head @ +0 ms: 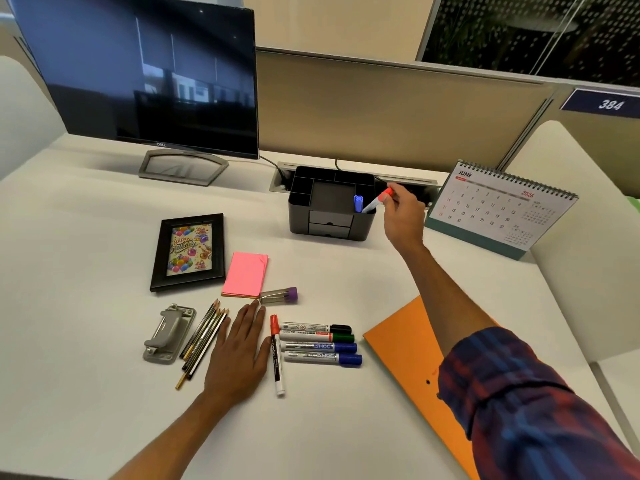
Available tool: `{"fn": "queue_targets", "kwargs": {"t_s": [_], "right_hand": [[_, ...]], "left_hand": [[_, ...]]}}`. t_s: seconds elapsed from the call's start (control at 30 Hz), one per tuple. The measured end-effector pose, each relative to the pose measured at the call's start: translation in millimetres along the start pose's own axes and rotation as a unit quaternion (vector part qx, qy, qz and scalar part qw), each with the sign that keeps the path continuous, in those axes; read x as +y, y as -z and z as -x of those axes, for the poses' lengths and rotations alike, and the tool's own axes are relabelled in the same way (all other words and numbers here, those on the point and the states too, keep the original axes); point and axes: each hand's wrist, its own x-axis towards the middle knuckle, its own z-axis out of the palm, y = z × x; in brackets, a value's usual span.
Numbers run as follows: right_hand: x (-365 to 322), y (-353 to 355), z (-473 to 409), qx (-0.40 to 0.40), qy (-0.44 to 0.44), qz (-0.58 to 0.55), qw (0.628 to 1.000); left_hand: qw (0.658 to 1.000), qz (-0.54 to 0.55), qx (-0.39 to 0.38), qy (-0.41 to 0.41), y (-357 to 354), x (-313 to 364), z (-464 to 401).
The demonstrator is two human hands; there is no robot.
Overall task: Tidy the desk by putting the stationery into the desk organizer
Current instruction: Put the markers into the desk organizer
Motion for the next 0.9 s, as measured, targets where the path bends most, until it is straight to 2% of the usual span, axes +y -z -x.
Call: {"fn": "queue_targets", "kwargs": {"t_s": [0.37, 0.47, 0.77, 0.9], "right_hand": [[15.5, -5.6, 50.2, -0.057, 0.023, -0.037, 0.997], [27.8, -6.8, 75.6, -0.126, 0.034, -0.034, 0.991], [47.9, -4.1, 145.0, -0.336, -0.029, 0.0, 0.941], [50.5, 1.3, 159.5, -0.388, 0.009, 0.042, 0.921]], "left_hand": [[1.0, -0.005, -0.004, 0.001, -1.0, -0.7, -0.4], [1.0, -0.005, -0.001, -0.001, 0.1, -0.1, -0.3], [1.0, -0.005, 0.001, -0.001, 0.0, 0.5, -0.5], [1.0, -0.001, 0.001, 0.0, 0.1, 1.1, -0.6]]}}
